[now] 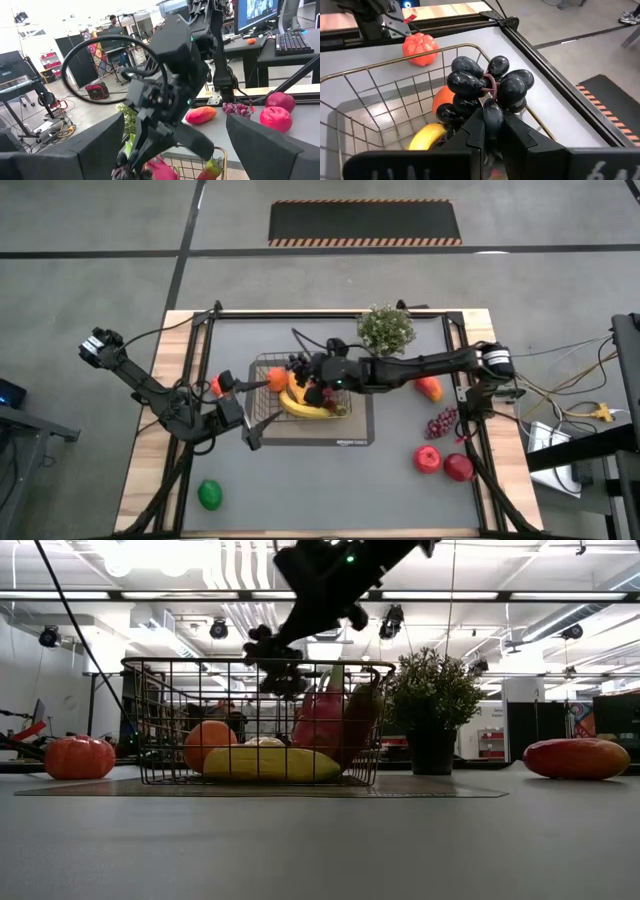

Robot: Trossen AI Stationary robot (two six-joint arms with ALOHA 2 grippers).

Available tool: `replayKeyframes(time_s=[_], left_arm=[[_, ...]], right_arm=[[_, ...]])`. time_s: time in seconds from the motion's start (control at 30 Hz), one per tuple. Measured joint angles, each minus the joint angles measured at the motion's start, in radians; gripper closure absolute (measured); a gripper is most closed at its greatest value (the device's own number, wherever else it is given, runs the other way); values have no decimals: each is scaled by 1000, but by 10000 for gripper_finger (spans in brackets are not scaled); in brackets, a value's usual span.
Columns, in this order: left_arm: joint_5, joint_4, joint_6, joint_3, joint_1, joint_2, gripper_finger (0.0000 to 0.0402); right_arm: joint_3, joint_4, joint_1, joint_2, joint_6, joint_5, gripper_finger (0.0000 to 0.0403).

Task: Build produce basket
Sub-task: Put the grapes into the wire basket, then put the mango into the wire basket

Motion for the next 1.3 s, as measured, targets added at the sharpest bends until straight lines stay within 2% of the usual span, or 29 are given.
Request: replayKeyframes(time_s=[0.27, 0.5, 1.03, 1.3], left_arm=[[0, -8, 0, 0, 0, 0, 70], [0, -8, 0, -2, 0, 0, 70], [-1, -9, -1, -2, 0, 0, 70], [-1, -11, -1, -2, 0, 0, 70]], right_arm=[[85, -13, -4, 97, -31, 8, 372], [94, -55, -18, 113, 2, 9, 362], [93, -88, -33, 113, 25, 11, 216], [118, -101, -31, 105, 16, 8, 184]])
